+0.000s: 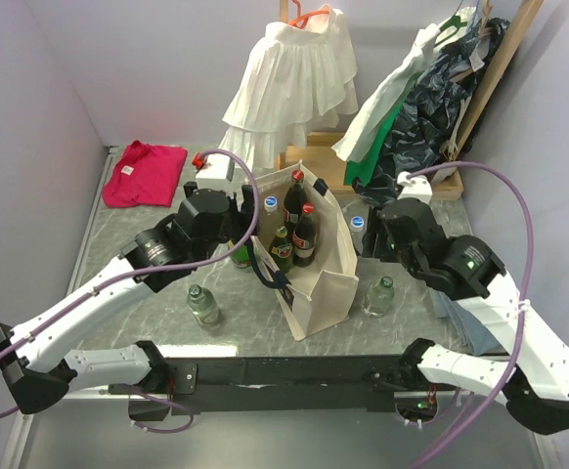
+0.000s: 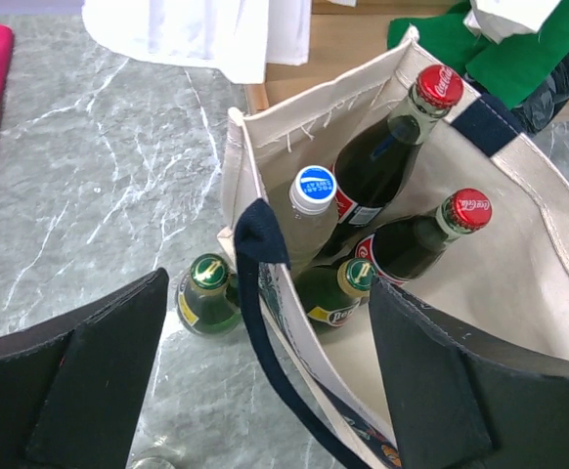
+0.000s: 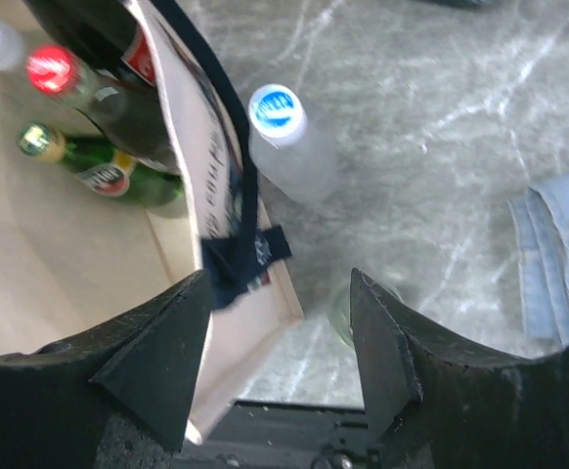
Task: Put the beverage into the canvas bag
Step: Pick up the drink from the center of the board.
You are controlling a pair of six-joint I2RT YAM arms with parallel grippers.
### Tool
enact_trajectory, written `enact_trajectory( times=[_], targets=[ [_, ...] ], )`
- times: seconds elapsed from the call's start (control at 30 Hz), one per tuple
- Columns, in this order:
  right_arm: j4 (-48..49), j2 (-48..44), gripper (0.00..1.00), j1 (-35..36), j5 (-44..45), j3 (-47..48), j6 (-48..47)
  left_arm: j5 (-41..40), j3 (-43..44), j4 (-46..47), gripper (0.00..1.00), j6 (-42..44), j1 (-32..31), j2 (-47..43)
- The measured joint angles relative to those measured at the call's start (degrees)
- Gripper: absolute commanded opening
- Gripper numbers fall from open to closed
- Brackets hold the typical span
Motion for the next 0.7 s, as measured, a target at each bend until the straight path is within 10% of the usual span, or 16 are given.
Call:
enact_trajectory(
  times=[0.7],
  targets=[
    [-6.4,-10.3,0.69,0.0,-1.9,-13.9,6.2,-1.6,-0.1,-3.3,0.91,-3.1,0.0,-1.9]
  ],
)
